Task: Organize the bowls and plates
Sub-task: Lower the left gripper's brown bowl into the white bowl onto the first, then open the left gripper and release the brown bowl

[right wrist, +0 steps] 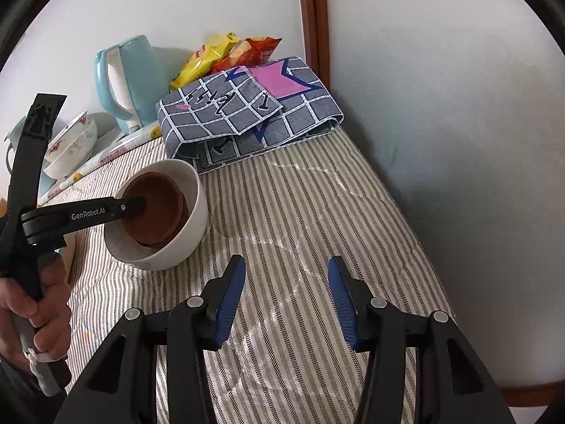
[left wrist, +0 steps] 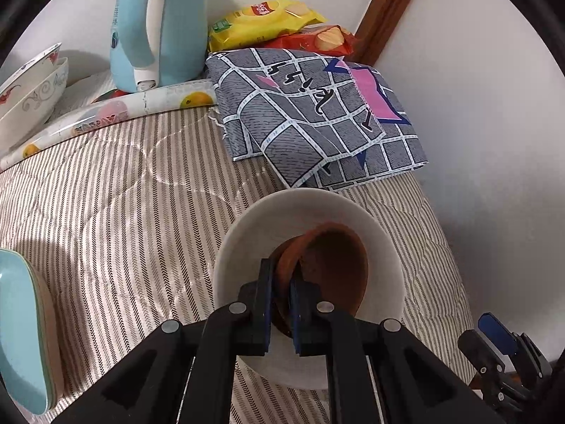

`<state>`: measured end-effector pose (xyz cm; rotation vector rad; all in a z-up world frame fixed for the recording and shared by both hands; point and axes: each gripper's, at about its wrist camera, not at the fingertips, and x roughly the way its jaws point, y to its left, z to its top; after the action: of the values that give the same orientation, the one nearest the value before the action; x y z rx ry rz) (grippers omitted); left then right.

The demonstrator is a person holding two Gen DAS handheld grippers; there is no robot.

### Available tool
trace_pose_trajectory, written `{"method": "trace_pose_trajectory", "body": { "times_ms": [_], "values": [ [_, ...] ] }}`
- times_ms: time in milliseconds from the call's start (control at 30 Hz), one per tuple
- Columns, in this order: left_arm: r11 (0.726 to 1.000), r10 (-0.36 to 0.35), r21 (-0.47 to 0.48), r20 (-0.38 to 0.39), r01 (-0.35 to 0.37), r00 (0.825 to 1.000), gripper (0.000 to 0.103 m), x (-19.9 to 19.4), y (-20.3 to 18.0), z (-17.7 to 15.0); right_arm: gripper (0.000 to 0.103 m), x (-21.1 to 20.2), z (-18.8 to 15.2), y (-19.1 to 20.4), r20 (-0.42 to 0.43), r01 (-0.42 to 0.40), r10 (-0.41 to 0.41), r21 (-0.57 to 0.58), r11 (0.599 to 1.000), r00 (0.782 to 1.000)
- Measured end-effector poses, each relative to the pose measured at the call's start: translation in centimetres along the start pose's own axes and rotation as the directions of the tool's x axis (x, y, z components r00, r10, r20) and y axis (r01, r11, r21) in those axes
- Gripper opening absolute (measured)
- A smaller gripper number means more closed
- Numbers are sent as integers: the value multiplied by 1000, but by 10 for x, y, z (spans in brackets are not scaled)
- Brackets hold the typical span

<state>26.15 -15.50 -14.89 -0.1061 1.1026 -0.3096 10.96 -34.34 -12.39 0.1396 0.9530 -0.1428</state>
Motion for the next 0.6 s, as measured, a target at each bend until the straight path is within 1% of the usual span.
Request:
{"method": "trace_pose_trajectory", "body": {
  "times_ms": [133, 367, 467, 533, 600],
  "values": [
    [1000, -7, -3, -2, 7, 1000, 10, -1, 2, -1, 48, 0, 0, 1, 0, 2, -2, -2, 1000, 1000],
    [1000, 1, 16, -11, -1, 1000, 12, -1, -1, -2, 48, 0, -2, 3, -8, -3, 3, -3, 1000, 1000],
    [999, 19, 34, -10, -19, 1000, 17, -1, -3, -2, 48, -2, -1, 4, -4, -5, 5, -6, 1000, 1000],
    [999, 12, 38, -8, -11, 1000, 18, -2, -4, -2, 48, -3, -1, 5, 0, -7, 7, -5, 1000, 1000],
    [999, 9, 42, -8, -9, 1000, 23, -3, -5, -3, 49, -4, 0, 6, 4, -10, 10, -7, 1000, 1000]
  ]
}}
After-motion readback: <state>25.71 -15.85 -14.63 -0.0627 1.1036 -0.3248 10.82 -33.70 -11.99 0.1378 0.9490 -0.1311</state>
